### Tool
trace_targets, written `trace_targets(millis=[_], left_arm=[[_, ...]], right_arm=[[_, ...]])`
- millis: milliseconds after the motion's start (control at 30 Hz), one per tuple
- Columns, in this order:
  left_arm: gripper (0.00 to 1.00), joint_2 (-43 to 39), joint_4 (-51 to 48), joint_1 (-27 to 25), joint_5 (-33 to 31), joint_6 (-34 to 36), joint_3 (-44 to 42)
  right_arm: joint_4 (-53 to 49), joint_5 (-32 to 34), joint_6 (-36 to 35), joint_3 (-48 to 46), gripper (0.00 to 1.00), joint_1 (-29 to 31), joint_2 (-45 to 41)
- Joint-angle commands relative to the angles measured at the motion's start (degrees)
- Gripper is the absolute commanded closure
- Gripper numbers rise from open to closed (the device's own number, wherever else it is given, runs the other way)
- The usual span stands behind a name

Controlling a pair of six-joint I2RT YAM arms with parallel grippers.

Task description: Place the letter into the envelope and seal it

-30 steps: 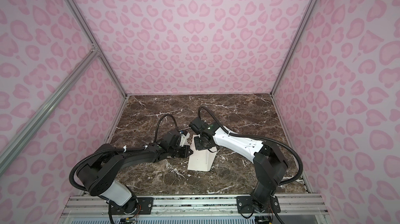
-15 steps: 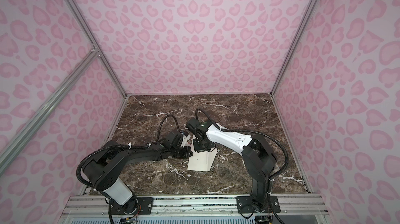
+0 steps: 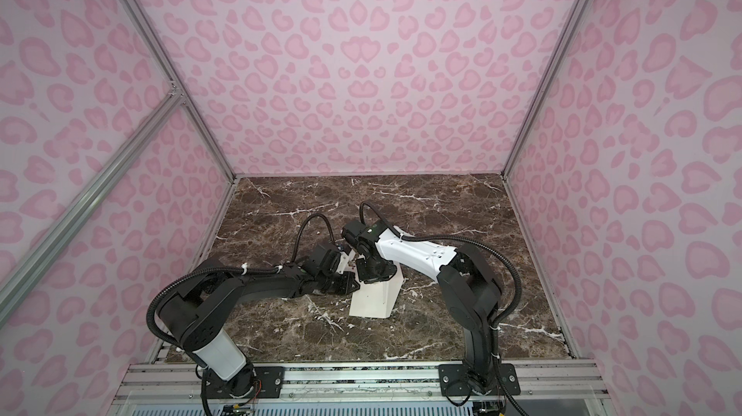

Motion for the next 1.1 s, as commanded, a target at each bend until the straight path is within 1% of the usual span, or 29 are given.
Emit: trace_targets(millis=[0,367,400,667,1067], left_arm=[[0.96,0.5,-2.7,0.0,-0.2,0.8,0.2],[0.96,0.5,-2.9,0.0,0.1,1.2,-0.1],[0.96,0.5,-2.9,0.0,0.2,1.3,0.0],[0.96,0.9,-3.0,0.0,0.7,1.6,0.0],[0.96,1.3,-3.4,0.0,0.7,2.0,0.4]], right_arm=[[-1.4,-0.5,-0.2,0.4,0.87,-0.2,1.0],[-1.7,-0.9,-0.7,0.4,0.87,-0.9,2.9],[-1.8,-0.8,-0.8,2.1,0.87,-1.0,3.1],[-2.3,-1.0,-1.5,3.8,0.88,-1.4,5.4],[-4.2,1.3,-2.3,3.8,0.89,-2.0,6.9]])
